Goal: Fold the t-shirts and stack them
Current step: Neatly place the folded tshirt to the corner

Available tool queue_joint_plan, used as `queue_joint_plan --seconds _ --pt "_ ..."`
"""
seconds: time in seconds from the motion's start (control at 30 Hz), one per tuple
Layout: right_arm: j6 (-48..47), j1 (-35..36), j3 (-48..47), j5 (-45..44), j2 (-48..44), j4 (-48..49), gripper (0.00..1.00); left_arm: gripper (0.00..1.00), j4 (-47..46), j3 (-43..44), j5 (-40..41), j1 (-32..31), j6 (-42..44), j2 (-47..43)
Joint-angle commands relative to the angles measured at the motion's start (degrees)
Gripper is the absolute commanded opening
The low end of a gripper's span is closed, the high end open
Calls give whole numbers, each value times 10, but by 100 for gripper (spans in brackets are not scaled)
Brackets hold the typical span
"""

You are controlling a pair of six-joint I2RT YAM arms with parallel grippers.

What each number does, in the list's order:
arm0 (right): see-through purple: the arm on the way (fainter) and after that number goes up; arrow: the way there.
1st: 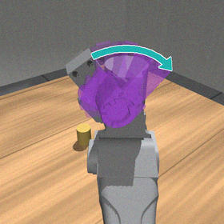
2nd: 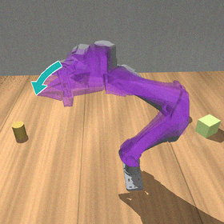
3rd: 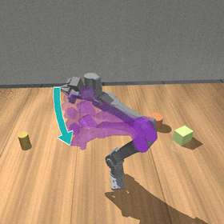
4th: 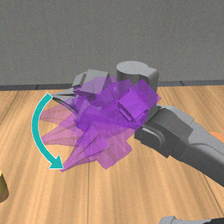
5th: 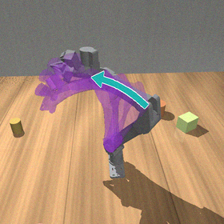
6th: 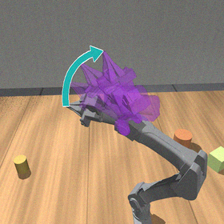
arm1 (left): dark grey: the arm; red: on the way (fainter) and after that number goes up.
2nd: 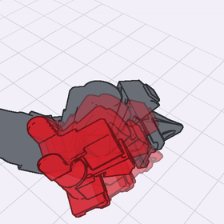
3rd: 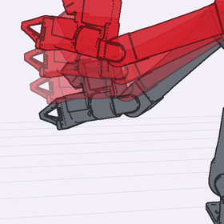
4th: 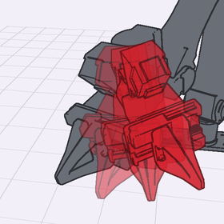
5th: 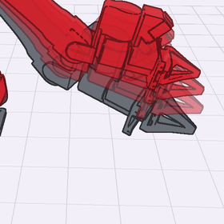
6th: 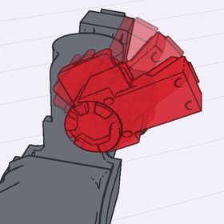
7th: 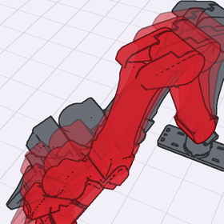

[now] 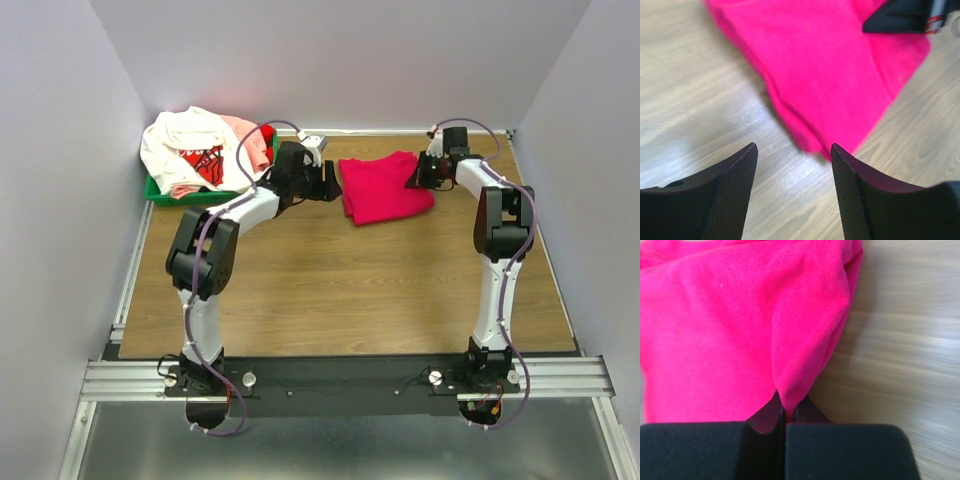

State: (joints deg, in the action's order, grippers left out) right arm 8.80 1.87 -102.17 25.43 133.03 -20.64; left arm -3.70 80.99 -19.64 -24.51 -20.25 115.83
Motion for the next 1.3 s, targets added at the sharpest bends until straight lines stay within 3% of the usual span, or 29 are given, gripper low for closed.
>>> queue_joint_plan --seconds 0.0,0.23,0.53,0.97,1.07,1.13,1.17,1.2,1.27 --pt "-17 -34 -30 -155 -1 -33 0 69 -1 -40 36 1 28 -84" --pt "-71 -63 -101 -293 49 -69 0 69 -2 -106 40 4 25 -161" --pt "-124 -100 -217 -393 118 -84 0 69 -3 -156 39 4 17 -219" --pt "-158 -133 -305 -467 160 -87 4 69 25 -169 58 4 21 -257" --pt "-168 -135 -318 -486 161 -87 16 69 29 -173 65 4 21 -264" --pt "-169 -135 -323 -486 158 -86 67 69 33 -173 70 4 21 -268" --pt "-168 -135 -324 -485 155 -86 82 69 34 -174 70 4 21 -270" --pt "-164 -135 -323 -484 152 -86 93 69 34 -172 71 4 21 -274" --pt "-157 -134 -313 -486 136 -86 100 69 36 -171 73 4 22 -278"
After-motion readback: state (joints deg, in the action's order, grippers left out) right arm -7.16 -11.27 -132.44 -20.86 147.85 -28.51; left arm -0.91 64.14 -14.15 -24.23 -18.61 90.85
